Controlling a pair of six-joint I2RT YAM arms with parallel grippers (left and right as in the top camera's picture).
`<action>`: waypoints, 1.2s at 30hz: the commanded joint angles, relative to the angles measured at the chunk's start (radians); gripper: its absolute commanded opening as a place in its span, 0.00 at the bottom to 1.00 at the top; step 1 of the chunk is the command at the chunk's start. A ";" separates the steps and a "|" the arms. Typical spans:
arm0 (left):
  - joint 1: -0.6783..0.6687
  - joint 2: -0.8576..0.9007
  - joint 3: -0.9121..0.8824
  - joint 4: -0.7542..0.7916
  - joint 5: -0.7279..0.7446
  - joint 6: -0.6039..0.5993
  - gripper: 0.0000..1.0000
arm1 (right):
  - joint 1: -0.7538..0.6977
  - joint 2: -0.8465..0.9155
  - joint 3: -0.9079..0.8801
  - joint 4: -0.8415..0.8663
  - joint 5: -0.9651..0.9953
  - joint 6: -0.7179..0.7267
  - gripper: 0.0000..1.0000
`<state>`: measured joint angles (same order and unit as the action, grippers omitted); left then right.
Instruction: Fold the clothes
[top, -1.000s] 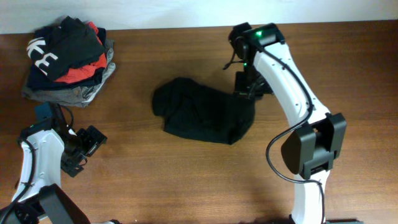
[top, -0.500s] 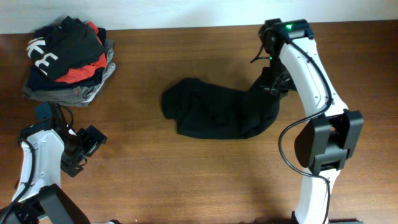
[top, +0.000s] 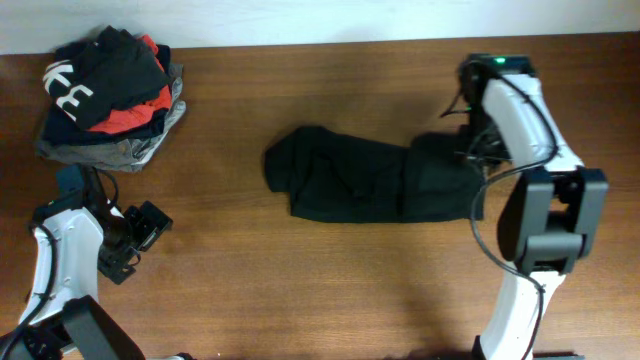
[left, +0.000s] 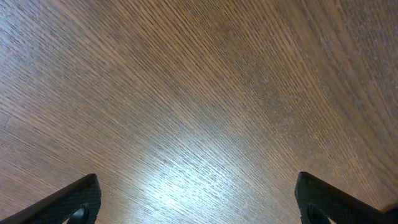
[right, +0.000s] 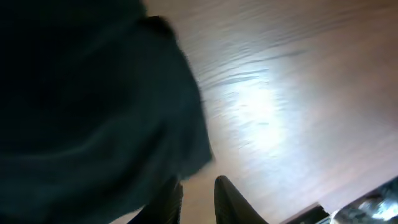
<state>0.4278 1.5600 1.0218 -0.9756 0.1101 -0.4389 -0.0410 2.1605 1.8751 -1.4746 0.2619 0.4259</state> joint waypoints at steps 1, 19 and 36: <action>0.002 -0.011 -0.009 0.007 0.032 -0.009 0.99 | -0.061 -0.022 -0.003 -0.006 0.039 -0.001 0.25; -0.304 0.000 -0.010 0.172 0.366 0.253 0.99 | -0.119 -0.023 0.080 -0.050 -0.251 -0.198 0.99; -0.491 0.268 0.002 0.632 0.556 0.228 0.99 | -0.181 -0.023 0.160 -0.142 -0.494 -0.404 1.00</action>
<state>-0.0620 1.8030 1.0168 -0.3714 0.6209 -0.2192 -0.2249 2.1605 2.0197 -1.6123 -0.2054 0.0505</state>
